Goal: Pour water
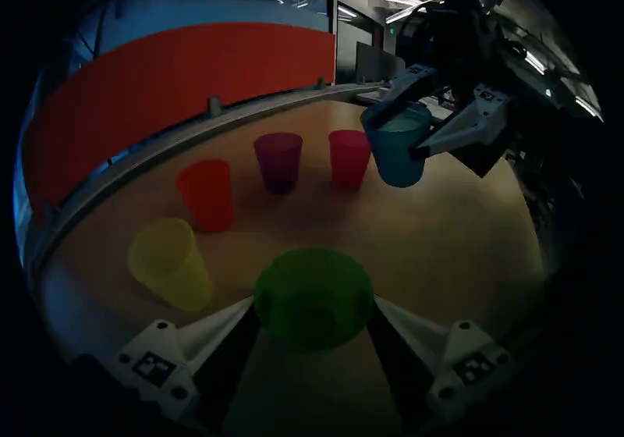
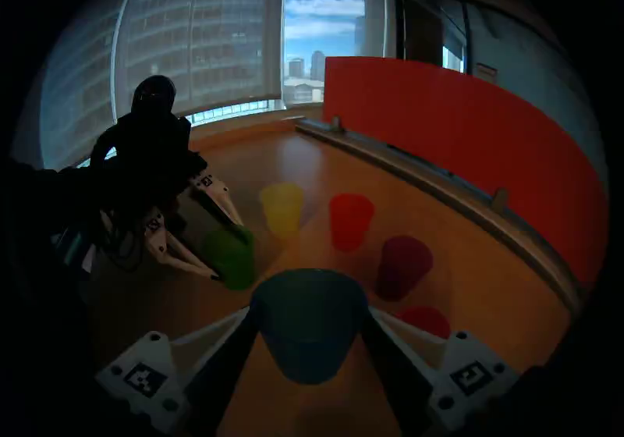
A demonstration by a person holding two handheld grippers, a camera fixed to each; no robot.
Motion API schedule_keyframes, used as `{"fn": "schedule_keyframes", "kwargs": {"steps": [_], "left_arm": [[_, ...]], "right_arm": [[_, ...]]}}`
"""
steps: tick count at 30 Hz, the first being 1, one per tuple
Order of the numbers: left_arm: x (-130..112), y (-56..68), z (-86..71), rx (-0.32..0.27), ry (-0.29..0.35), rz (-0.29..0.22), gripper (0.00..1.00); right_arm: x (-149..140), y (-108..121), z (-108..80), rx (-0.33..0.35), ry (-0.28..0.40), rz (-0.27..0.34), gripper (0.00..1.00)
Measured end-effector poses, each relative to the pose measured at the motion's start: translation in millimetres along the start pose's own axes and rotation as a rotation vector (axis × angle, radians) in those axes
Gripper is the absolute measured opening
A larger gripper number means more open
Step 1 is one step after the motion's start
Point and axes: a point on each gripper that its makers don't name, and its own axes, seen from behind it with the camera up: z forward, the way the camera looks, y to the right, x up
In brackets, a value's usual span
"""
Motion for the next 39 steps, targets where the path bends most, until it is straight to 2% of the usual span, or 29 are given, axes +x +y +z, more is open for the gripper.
{"fn": "schedule_keyframes", "kwargs": {"steps": [10,19,27,33,39], "left_arm": [[-5,-2.1,-3.7,-0.004,-0.007,-0.001,0.89],[-13,-1.5,-15.7,-0.019,-0.021,-0.058,0.91],[-20,0.5,-36.0,-0.003,-0.02,-0.073,0.93],[-19,8.7,-57.1,0.017,0.01,-0.077,0.94],[-15,14.2,-78.4,0.044,0.043,-0.076,0.95]], "right_arm": [[-1,-4,3.8,0.007,-0.007,0.002,0.9],[-7,-13,13.5,0.026,-0.019,0.002,0.9],[-15,-22,26.2,0.045,-0.027,0.007,0.9],[-21,-30,39.9,0.066,-0.032,0.011,0.9],[-31,-33,52.9,0.071,-0.043,-0.011,0.9]]}}
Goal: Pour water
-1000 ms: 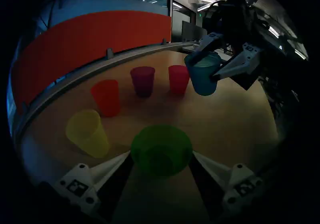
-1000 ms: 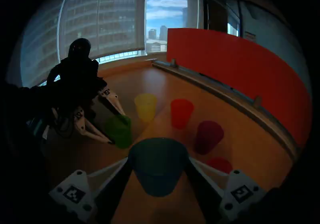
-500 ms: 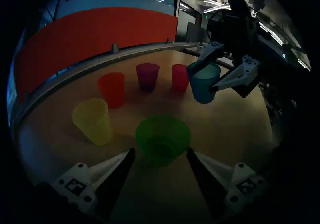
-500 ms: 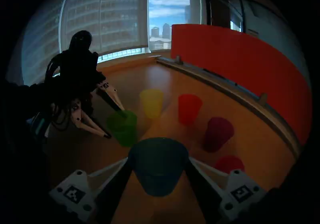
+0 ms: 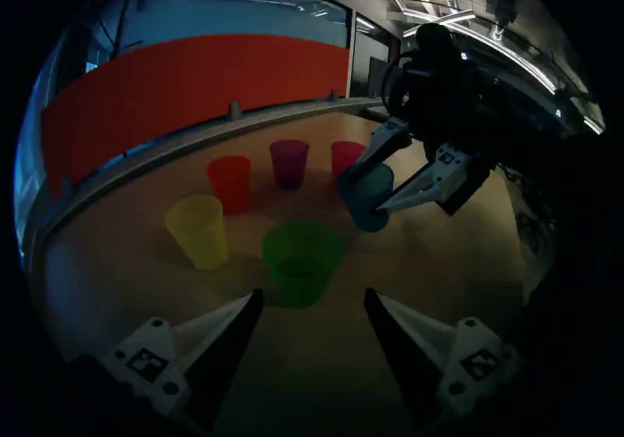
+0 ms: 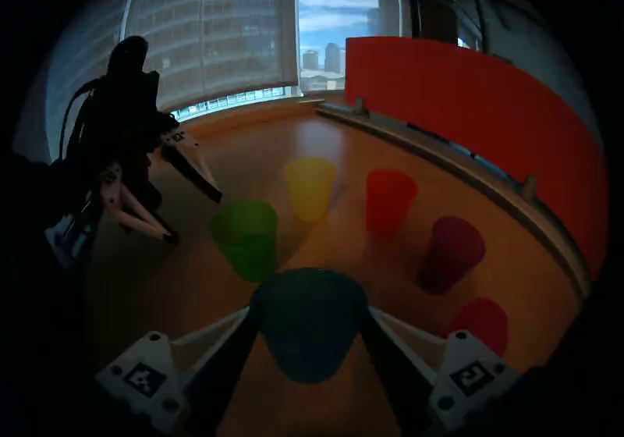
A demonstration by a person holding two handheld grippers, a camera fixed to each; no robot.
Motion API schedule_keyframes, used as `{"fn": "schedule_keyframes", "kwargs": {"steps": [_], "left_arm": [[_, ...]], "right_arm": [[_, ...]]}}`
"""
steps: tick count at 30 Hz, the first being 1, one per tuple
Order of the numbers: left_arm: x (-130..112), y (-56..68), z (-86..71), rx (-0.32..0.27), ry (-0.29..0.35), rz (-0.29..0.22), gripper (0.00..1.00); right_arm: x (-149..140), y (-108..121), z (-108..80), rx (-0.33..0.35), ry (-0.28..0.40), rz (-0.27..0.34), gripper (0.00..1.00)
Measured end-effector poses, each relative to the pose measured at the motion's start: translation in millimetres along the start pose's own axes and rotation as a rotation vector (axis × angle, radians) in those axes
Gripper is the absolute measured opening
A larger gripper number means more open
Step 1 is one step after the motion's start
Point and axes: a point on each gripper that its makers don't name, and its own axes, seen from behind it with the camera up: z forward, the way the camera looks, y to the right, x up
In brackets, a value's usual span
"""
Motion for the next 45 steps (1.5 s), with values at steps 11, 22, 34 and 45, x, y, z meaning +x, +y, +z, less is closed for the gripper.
{"fn": "schedule_keyframes", "kwargs": {"steps": [11,22,34,45], "left_arm": [[1,8.3,-19.5,0.025,0.028,-0.007,0.96],[0,9.3,-20.4,0.024,0.035,-0.021,0.96],[3,14.5,-18.0,0.022,0.045,-0.009,0.96],[6,9.0,-25.1,0.057,0.063,-0.019,0.96]], "right_arm": [[-9,-3,14.1,0.012,-0.012,-0.004,0.9],[-19,-4,10.4,0.011,-0.022,-0.016,0.93],[-24,-5,0.2,0.005,-0.022,0.016,0.99],[-33,-11,-29.3,-0.036,-0.011,0.004,0.99]]}}
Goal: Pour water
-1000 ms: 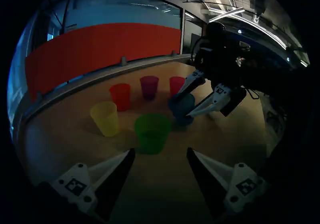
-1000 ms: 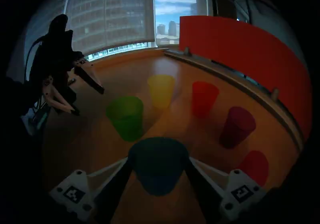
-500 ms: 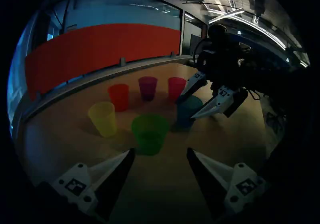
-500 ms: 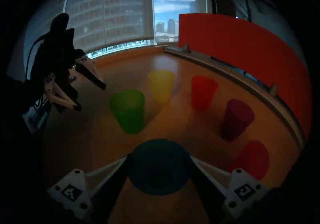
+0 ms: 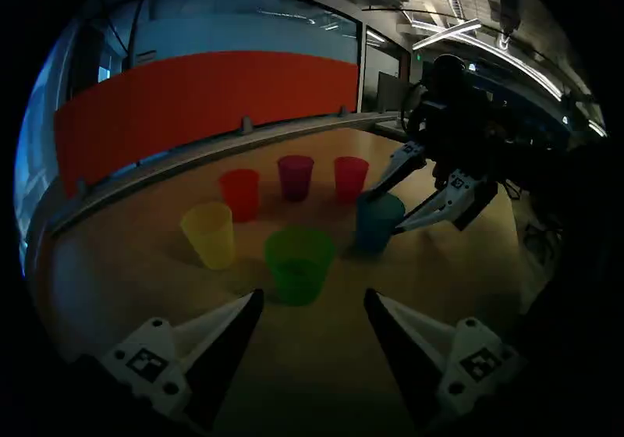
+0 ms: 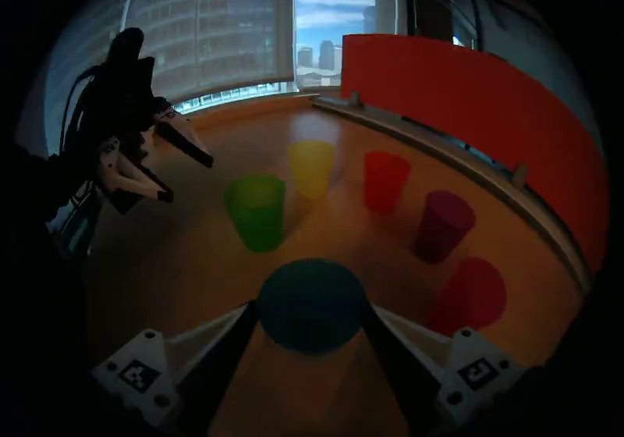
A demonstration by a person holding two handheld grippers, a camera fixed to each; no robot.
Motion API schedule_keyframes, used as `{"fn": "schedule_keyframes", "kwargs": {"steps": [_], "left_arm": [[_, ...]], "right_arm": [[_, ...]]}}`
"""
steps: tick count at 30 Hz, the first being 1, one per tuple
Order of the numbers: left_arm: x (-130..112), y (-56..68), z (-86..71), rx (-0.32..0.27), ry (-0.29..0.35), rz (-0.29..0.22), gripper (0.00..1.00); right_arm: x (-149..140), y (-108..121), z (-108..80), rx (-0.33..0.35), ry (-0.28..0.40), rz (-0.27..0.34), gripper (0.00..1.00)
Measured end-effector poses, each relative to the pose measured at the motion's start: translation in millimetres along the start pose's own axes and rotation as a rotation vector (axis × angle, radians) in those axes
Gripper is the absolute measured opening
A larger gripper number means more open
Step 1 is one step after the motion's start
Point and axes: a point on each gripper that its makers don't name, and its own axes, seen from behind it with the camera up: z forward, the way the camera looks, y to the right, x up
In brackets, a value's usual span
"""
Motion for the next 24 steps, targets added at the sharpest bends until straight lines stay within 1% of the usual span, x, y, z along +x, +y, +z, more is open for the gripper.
{"fn": "schedule_keyframes", "kwargs": {"steps": [8,13,20,24], "left_arm": [[0,1.7,-5.1,0.02,0.018,-0.006,0.96],[2,0.2,-9.2,0.034,0.033,-0.015,0.96],[9,-4.2,-15.8,0.06,0.064,-0.019,0.96],[13,-10.5,-21.7,0.093,0.089,-0.023,0.96]], "right_arm": [[-16,-4,-28.0,-0.026,0.007,0.019,0.99],[-23,-4,-44.2,-0.045,0.014,0.03,0.99],[-25,-5,-59.8,-0.068,0.034,0.048,1.0],[-26,-6,-68.8,-0.089,0.052,0.062,1.0]]}}
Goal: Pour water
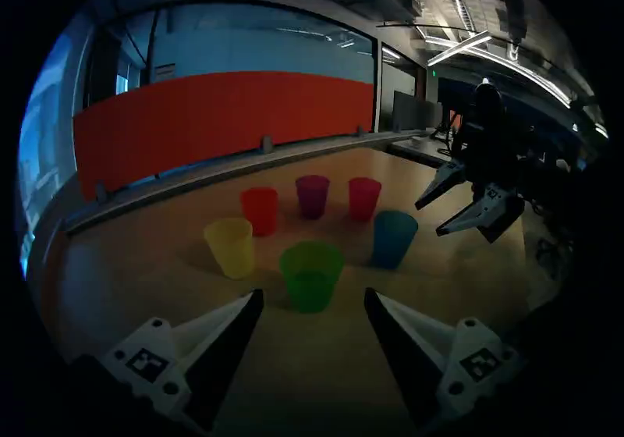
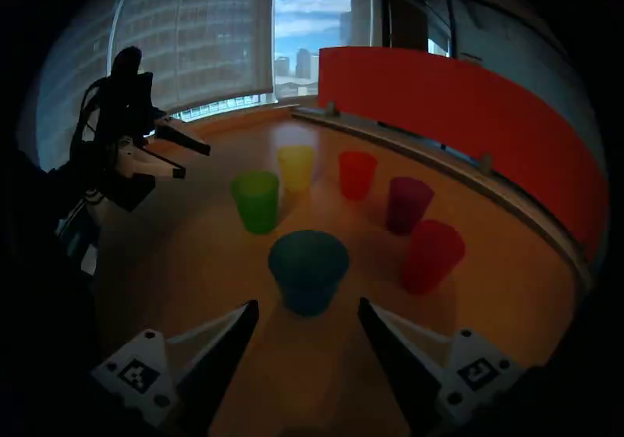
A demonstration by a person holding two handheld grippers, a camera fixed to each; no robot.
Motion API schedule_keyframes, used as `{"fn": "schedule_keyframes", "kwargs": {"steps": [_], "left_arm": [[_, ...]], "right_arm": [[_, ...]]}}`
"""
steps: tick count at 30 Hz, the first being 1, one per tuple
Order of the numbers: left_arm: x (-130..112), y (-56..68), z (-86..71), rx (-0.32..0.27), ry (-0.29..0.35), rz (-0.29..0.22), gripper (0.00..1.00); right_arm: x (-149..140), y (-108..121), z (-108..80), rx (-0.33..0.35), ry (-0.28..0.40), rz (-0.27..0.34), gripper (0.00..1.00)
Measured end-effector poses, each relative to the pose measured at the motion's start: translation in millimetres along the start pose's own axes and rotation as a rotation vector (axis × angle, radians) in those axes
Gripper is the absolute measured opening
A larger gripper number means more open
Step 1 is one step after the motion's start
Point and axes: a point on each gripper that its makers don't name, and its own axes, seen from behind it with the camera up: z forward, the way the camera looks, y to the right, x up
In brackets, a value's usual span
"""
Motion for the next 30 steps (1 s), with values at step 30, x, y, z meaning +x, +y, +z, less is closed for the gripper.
{"fn": "schedule_keyframes", "kwargs": {"steps": [30], "left_arm": [[39,-60.5,-44.0,0.377,0.28,-0.047,0.96]], "right_arm": [[26,83,-82.1,-0.509,0.294,0.148,0.99]]}}
